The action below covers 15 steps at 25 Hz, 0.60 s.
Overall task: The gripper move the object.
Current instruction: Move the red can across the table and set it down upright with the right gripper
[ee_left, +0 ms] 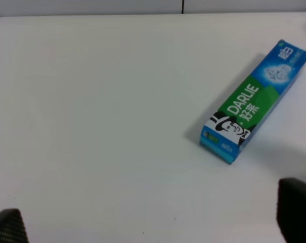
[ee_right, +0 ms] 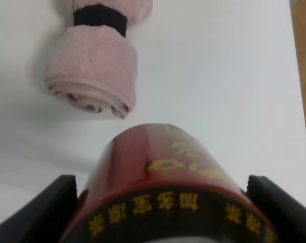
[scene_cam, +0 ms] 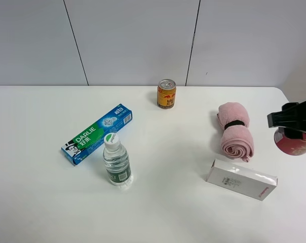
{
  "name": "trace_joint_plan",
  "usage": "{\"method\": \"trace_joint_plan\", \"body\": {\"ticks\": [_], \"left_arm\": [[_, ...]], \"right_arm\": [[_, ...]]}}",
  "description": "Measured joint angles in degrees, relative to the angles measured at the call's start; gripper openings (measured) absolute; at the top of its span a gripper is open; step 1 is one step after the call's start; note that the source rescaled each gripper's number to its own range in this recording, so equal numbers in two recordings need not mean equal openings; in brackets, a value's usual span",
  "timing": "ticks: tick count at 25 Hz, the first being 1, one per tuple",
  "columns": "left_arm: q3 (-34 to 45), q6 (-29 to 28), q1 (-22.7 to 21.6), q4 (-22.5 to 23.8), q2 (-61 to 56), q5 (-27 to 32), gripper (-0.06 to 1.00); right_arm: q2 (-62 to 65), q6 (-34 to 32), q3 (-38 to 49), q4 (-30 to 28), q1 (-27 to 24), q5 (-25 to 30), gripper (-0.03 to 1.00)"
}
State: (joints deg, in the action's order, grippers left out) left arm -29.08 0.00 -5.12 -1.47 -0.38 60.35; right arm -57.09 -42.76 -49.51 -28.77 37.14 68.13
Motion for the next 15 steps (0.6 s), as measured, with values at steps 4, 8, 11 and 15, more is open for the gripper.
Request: {"method": "trace_joint_plan", "body": {"ticks": [4, 8, 11, 15], "left_arm": [[0.00, 0.00, 0.00, 0.00, 0.00, 0.00, 1.00], [0.00, 0.00, 0.00, 0.00, 0.00, 0.00, 1.00], [0.00, 0.00, 0.00, 0.00, 0.00, 0.00, 1.00], [0.00, 0.00, 0.00, 0.00, 0.00, 0.00, 1.00]], "right_arm": [[0.00, 1.27, 0.00, 0.77, 0.00, 0.00, 0.00], [0.00, 2.94, 0.00, 0.70, -1.72, -1.39, 0.00], [0.00, 6.80, 0.00, 0.86, -7.62, -4.20, 0.00], [0.00, 17.42, 0.00, 3.36, -19.30, -9.48, 0.00]]}}
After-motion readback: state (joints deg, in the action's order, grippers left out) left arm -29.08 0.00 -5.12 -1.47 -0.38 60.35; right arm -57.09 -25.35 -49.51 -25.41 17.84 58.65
